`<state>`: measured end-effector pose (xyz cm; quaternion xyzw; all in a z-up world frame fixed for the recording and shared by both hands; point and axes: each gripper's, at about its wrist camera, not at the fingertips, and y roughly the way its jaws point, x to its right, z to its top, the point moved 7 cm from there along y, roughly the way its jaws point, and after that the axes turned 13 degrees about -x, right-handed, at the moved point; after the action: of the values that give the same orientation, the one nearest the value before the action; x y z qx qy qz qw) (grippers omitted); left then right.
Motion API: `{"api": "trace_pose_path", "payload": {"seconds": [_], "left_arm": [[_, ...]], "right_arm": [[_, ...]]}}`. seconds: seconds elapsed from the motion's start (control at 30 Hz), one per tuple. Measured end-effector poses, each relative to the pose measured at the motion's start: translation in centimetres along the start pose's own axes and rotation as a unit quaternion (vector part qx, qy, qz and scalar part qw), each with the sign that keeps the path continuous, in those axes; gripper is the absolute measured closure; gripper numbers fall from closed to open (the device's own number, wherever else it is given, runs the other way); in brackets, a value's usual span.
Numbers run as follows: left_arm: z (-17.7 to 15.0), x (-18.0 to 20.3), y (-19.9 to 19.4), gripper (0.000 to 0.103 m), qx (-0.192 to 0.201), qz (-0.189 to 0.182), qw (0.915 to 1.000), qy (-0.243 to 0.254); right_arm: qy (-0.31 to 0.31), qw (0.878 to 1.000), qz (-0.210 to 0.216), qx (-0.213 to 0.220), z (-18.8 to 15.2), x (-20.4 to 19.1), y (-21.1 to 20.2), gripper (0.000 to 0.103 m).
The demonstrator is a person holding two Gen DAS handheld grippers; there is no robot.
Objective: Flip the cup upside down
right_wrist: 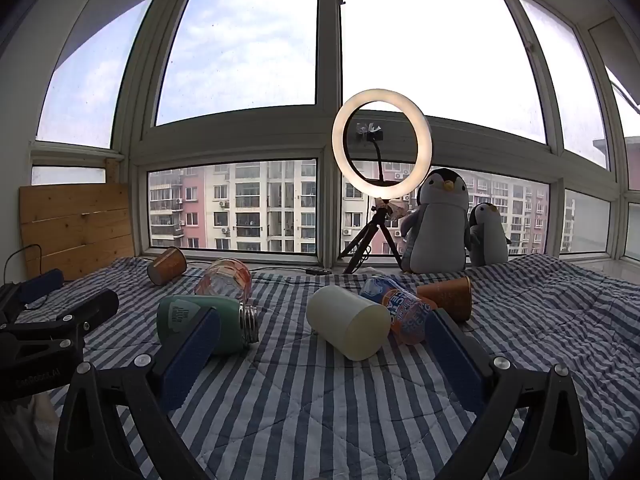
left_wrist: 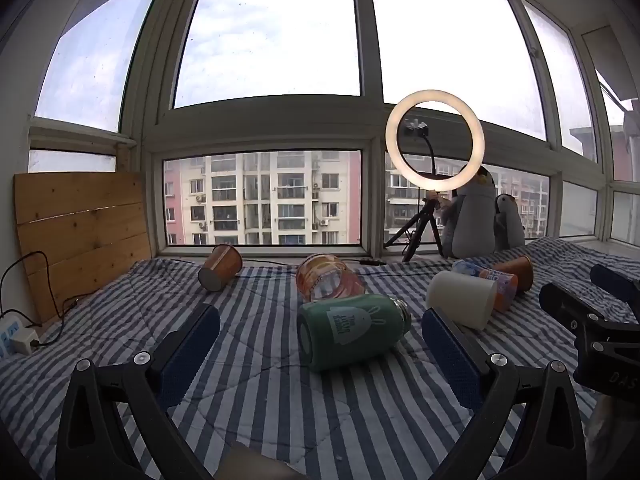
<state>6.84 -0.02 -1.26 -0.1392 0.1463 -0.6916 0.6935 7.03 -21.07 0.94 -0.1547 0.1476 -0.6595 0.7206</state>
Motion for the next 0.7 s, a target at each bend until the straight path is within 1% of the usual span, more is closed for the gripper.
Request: {"api": "trace_pose_path", "payload": {"seconds": [0.23, 0.43, 0.7], "left_arm": [[-0.13, 0.36, -0.28, 0.001, -0.003, 0.002, 1.0000, 0.001], [0.12, 0.42, 0.45, 0.001, -0.007, 0.000, 1.0000, -0.001], [-0.09, 0.38, 0.34, 0.001, -0.006, 0.000, 1.0000, 0.000]], "right_arm": [[-0.002, 1.000, -0.001, -0.002, -0.06, 0.04, -0.07, 0.002], [-0.004, 1.000, -0.001, -0.006, -0.04, -0.14, 0.10, 0.002], [-0.003, 1.000, -0.001, -0.004, -0.06, -0.06, -0.03, 0.002]]}}
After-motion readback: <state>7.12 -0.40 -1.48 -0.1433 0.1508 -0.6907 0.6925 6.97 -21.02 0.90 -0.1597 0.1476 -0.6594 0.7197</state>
